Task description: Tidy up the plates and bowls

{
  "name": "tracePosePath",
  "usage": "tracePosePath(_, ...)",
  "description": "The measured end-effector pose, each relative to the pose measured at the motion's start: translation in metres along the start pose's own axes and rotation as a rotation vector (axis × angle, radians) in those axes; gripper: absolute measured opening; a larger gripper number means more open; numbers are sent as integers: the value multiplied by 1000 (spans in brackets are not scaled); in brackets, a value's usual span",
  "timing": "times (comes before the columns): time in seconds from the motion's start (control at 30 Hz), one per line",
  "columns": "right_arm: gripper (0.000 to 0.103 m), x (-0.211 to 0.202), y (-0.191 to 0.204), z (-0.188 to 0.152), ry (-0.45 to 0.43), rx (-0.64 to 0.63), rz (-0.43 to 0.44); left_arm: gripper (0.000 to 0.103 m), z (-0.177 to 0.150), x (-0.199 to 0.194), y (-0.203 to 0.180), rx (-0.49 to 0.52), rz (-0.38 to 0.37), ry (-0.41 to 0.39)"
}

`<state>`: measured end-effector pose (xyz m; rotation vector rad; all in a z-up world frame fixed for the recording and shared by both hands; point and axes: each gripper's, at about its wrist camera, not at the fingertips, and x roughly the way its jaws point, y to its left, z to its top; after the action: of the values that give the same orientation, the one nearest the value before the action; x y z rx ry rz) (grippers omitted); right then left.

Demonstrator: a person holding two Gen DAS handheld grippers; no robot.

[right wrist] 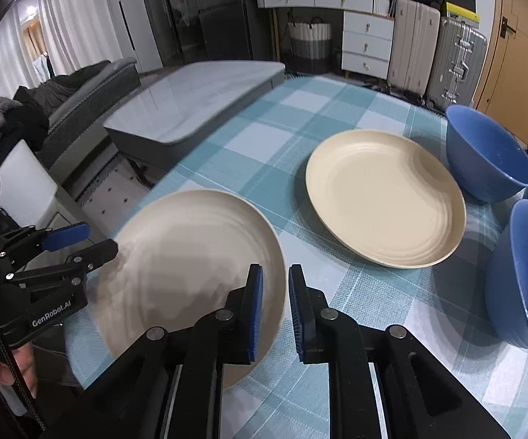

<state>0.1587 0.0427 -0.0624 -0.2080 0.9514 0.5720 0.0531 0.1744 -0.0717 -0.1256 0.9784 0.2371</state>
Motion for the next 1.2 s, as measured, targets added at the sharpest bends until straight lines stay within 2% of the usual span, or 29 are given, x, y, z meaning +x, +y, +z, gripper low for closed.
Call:
tracePosePath(0.2,34,-26,-6,-10,-75,58,13,47,-8,-15,-15,27,-60,-36)
tracePosePath(0.27,46,-35,-8,-17,-104,80,17,51,-10,-18,-21,37,-65,-49)
tracePosePath(0.4,52,-51,-8,-28,-155,93,0,52,-14,-23,-34,57,-96,-53)
tracePosePath(0.47,60,-58,-7,-33,-181,90,-21,54,-14,-26,-41,63,-111,-56)
tracePosePath(0.53,68,-69,-7,-37,-222,86,-32,55,-13,-31,-45,60,-125,-77)
tracePosePath(0.6,69,-84,-7,-43,-285,80,-41,58,-13,-38,-49,64,-138,-101)
tracePosePath(0.63,73,-89,-6,-45,-307,74,-48,68,-12,-41,-51,65,-140,-113)
tracePosePath(0.67,80,-94,-6,-48,-326,67,-59,87,-11,-44,-52,69,-142,-124)
tracePosePath(0.73,87,-106,-4,-53,-375,60,-88,96,-11,-53,-56,74,-147,-169)
tracePosePath(0.8,90,-114,-3,-58,-409,52,-99,97,-11,-64,-63,95,-146,-223)
tracePosePath(0.93,102,-126,-6,-67,-459,67,-139,97,-9,-70,-73,122,-143,-234)
tracePosePath(1.07,102,-131,-18,-77,-484,111,-162,97,-10,-69,-81,142,-139,-230)
tracePosePath(1.2,102,-129,-38,-80,-462,192,-130,97,-11,-66,-86,154,-128,-223)
